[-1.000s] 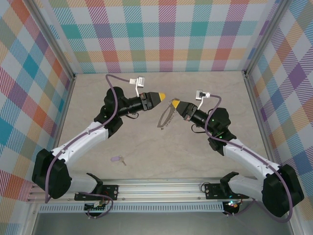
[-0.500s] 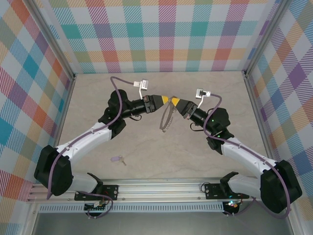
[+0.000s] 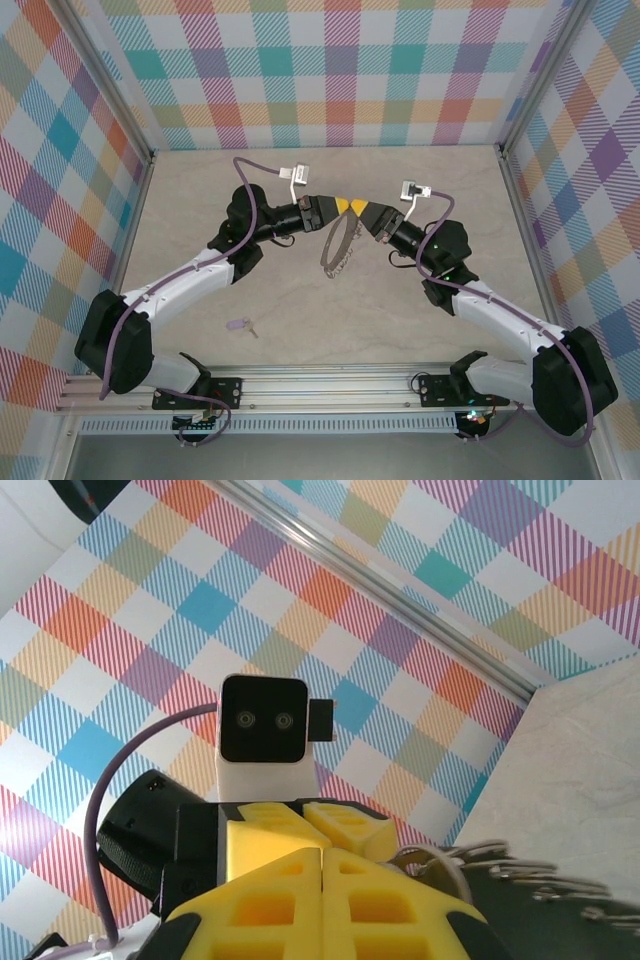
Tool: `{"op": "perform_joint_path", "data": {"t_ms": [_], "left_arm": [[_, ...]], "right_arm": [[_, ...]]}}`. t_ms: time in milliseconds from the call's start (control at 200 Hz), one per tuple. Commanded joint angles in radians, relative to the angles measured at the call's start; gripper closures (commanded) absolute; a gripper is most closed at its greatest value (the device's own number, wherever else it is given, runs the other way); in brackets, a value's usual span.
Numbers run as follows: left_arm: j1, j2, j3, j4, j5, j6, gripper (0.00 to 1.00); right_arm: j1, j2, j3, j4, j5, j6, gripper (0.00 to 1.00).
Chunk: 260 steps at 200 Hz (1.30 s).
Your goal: Put the keys on the keyring
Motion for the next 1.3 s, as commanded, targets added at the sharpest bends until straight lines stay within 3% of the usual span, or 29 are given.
{"op": "perform_joint_path", "data": {"t_ms": [0,150,875,915,985,1045,1150,1295], "left_arm": [[-0.016,0.007,0.027,0.082,0.012,-0.014,0.92],[-0.023,0.005,0.031,0.099,0.018,-0.023,0.99],[-0.042,0.051,0.054,0.006,-0.018,0.030,1.00],[-0.042,0.048,0.053,-0.005,-0.021,0.046,1.00],[-0.041,0.037,0.051,-0.045,-0.031,0.085,1.00],[-0.040,0.026,0.051,-0.077,-0.035,0.119,1.00],[-0.039,0.009,0.057,-0.119,-0.032,0.164,1.00],[-0.039,-0.004,0.086,-0.200,-0.007,0.245,1.00]], "right_arm": [[0.007,0.004,0.023,0.069,0.006,0.006,1.00],[0.008,0.005,0.024,0.056,0.008,0.002,1.00],[0.009,-0.013,0.057,-0.081,-0.056,-0.014,1.00],[0.009,-0.033,0.062,-0.138,-0.047,-0.028,0.83],[0.005,-0.087,0.072,-0.267,-0.019,-0.066,0.37],[-0.007,-0.149,0.084,-0.399,-0.008,-0.109,0.16],[-0.048,-0.250,0.090,-0.610,0.006,-0.148,0.00],[-0.097,-0.333,0.094,-0.832,-0.005,-0.205,0.00]]}}
